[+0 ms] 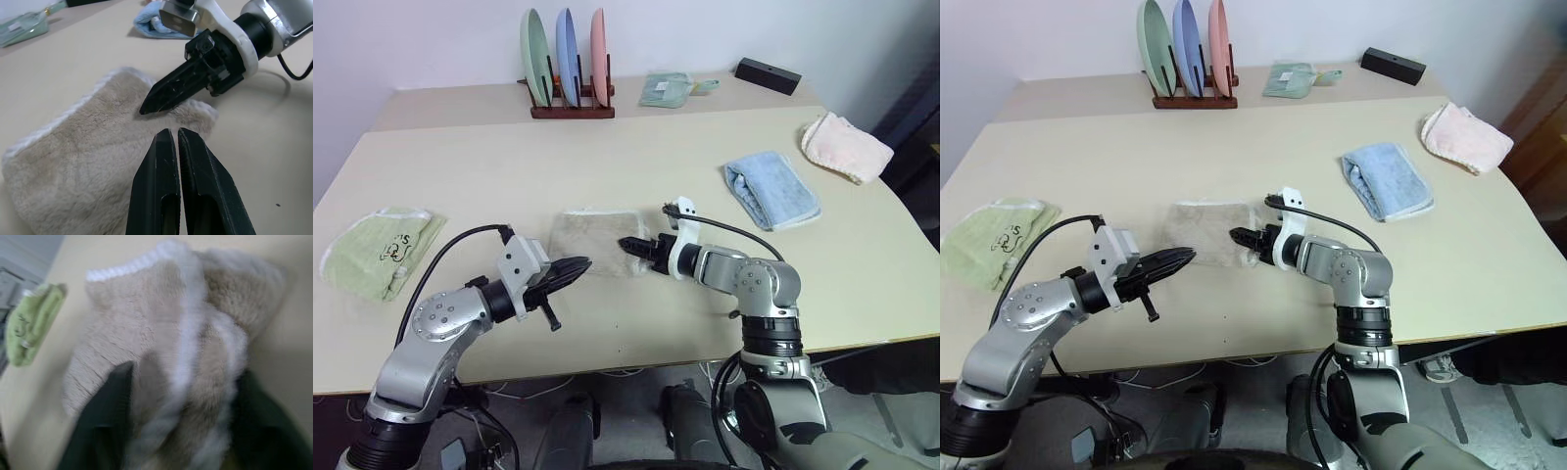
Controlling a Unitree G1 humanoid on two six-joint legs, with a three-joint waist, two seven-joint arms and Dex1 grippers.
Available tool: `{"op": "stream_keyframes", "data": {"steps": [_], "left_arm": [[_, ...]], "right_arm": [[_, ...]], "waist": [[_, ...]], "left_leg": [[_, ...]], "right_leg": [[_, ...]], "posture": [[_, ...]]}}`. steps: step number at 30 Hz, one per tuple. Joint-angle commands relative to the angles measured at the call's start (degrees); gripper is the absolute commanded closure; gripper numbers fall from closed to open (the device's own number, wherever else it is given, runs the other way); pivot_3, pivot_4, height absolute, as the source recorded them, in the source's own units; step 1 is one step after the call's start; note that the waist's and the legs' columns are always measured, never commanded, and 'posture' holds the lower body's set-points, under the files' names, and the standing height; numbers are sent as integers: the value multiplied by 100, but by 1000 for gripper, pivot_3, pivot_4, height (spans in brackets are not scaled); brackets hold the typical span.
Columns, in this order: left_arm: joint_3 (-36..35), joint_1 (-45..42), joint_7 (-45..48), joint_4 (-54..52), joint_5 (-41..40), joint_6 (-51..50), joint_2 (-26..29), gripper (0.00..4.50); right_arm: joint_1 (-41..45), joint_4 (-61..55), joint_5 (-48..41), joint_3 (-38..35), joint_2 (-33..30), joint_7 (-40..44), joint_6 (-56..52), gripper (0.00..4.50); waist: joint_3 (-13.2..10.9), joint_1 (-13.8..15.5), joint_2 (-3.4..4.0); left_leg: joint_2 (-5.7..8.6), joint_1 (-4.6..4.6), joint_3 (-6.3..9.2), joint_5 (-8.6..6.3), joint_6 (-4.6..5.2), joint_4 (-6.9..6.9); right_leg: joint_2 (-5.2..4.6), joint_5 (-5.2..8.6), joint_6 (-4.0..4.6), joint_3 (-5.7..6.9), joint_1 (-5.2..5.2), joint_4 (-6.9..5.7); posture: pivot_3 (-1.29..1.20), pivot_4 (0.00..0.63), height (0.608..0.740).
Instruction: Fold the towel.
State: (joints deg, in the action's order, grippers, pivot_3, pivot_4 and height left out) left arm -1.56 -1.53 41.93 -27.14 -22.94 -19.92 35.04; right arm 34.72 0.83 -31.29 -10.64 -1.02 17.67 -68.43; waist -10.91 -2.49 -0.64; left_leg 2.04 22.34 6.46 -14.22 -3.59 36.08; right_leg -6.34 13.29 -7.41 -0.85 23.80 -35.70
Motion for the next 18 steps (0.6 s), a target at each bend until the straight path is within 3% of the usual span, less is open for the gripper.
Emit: {"op": "stream_keyframes", "data": {"steps": [1, 2, 6, 10, 14, 18], "left_arm": [[-155, 44, -86, -176, 43, 29, 38, 4374], [-145, 45, -101, -174, 44, 37, 35, 4374], [-84, -3, -202, -154, 73, 53, -35, 4374], [-72, -90, -275, -99, 50, 41, -130, 4374], [111, -283, -276, 93, 157, 111, -258, 4374], [307, -547, -293, 282, 207, 151, -488, 4374]], "right_arm": [[97, -170, -206, -132, 6, -37, -3, 4239], [102, -207, -250, -179, -9, -54, -8, 4476], [343, -570, -566, -732, -193, -168, 157, 4476], [1057, -474, -618, -1677, -944, -526, 777, 4476], [1561, 216, -537, -2574, -1765, -1119, 1275, 4476], [1599, 1003, -555, -3369, -1978, -2065, 1401, 4476]], "waist": [[0, 9, 0], [0, 8, 0], [-2, 10, 2], [-9, 49, 14], [-6, 64, 9], [-4, 33, 6]], "left_leg": [[0, 0, 0, 0, 0, 0], [0, 0, 0, 0, 0, 0], [0, 1, 0, 0, 0, 2], [3, 7, 0, 0, 0, 6], [4, 9, -1, 0, 1, -1], [3, 7, -5, -1, 3, 0]], "right_leg": [[0, 0, 0, 1, -1, 0], [0, 0, 0, 0, -1, 0], [0, 0, 0, 1, 0, -1], [-2, 0, 0, 1, 3, -2], [-5, 1, -1, 3, 5, 4], [-5, 0, -1, 2, -1, 4]], "posture": [[0, 150, 740], [0, 150, 740], [0, 150, 740], [0, 150, 740], [0, 150, 740], [0, 150, 740]]}}
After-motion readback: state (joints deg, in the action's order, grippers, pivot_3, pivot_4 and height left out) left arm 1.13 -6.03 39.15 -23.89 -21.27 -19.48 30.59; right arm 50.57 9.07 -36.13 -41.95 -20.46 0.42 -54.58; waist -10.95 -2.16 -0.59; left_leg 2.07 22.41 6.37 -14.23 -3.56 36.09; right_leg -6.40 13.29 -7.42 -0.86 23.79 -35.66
